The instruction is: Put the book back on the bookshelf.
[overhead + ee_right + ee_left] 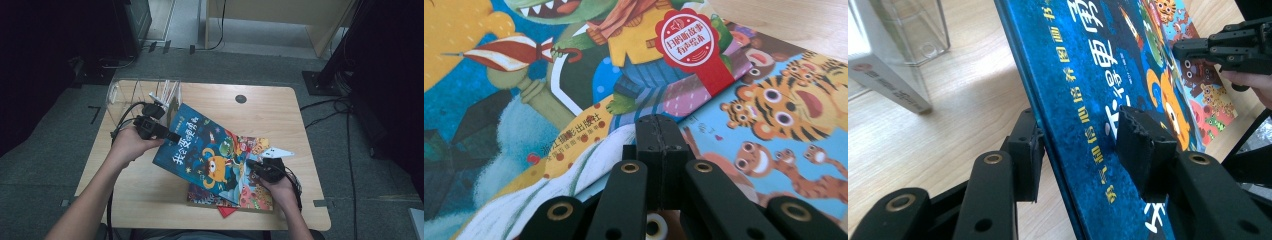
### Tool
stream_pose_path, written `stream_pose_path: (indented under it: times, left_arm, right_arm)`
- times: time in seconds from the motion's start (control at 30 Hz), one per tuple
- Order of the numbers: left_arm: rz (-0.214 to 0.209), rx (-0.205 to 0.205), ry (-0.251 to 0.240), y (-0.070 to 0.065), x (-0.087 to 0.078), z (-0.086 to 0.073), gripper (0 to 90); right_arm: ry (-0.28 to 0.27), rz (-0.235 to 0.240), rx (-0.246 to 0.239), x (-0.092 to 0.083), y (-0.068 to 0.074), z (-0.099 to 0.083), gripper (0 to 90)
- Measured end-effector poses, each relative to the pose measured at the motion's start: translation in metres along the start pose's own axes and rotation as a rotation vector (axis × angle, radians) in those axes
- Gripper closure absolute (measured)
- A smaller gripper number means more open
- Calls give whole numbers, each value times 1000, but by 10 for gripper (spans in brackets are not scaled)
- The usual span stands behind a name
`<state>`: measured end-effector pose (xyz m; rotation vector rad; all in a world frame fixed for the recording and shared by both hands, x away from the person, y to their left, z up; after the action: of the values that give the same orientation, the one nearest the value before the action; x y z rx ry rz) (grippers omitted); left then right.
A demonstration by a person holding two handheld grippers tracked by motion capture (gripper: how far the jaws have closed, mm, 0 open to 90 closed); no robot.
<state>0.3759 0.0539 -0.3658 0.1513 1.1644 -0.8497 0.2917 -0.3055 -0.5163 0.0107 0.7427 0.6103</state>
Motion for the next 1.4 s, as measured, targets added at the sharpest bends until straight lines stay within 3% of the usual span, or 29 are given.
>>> stream_pose_path:
  times: [0.27,0.6,0.87,1.17,1.27,1.33,1.4]
  left_arm:
    - [0,-30,23,3,-10,7,579]
    - [23,-28,41,2,-21,24,577]
    - [4,-32,63,1,-24,31,599]
    - [-44,-18,88,-8,-22,42,617]
    - [-99,-15,112,-12,-13,47,638]
    - [-105,-23,121,-13,-8,49,631]
    - [-149,-29,95,-10,-10,51,675]
  right_arm:
    - [-7,9,-7,7,8,3,900]
    - [2,9,-34,15,18,8,900]
    - [10,7,-49,18,21,10,900]
    - [14,10,-52,18,22,11,900]
    - [14,14,-50,19,22,11,900]
    - [14,17,-62,20,24,12,900]
    - [13,9,-73,21,26,12,894]
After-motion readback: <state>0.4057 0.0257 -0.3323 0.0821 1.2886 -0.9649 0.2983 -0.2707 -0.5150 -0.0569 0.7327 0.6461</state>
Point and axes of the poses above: each handheld gripper's, and its own axes: x roughly forward along the jaws, z roughly out of its top, y roughly to its left, the point moved 2 cm from there along x, roughly forward along the jaws, and after that the axes turned 4 degrees about x, right-handed, at the moved point
